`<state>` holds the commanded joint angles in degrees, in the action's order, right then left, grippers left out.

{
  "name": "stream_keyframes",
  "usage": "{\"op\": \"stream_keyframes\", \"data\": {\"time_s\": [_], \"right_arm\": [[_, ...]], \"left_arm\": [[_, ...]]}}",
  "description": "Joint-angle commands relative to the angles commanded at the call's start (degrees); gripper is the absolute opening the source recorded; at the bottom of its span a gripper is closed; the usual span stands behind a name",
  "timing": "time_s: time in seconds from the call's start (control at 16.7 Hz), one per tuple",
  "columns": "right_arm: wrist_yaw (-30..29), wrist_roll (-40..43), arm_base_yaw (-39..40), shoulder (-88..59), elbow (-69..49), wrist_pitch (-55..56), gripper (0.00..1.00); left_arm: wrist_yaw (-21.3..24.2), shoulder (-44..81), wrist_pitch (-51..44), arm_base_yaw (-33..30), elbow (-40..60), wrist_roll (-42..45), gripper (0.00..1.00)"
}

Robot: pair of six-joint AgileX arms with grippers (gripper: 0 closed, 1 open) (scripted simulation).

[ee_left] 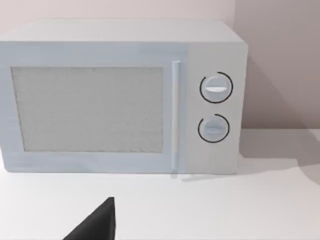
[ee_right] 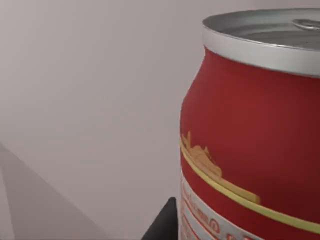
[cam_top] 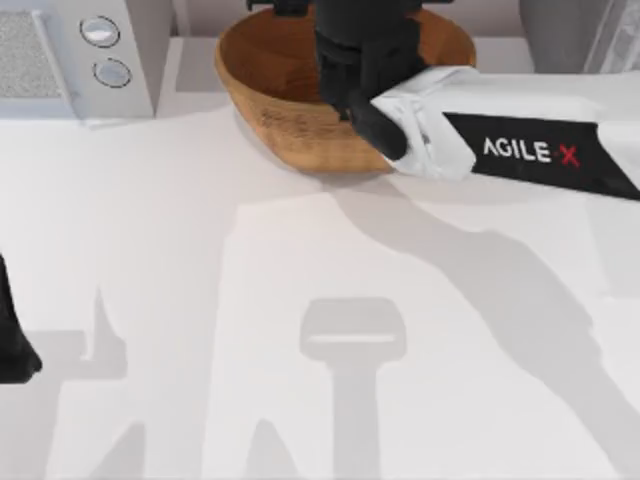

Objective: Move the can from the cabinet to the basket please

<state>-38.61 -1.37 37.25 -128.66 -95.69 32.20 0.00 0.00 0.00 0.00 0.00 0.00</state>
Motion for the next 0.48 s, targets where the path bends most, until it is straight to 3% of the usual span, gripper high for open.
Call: {"op": "stream_keyframes", "data": {"time_s": [0.12, 0.48], "right_arm": [[0.0, 0.0, 0.0, 0.0, 0.0, 0.0, 0.0], [0.0, 0.0, 0.0, 0.0, 0.0, 0.0, 0.45]], "left_arm": [[0.0, 0.0, 0.0, 0.0, 0.0, 0.0, 1.0], [0.0, 0.0, 0.0, 0.0, 0.0, 0.0, 1.0]]}}
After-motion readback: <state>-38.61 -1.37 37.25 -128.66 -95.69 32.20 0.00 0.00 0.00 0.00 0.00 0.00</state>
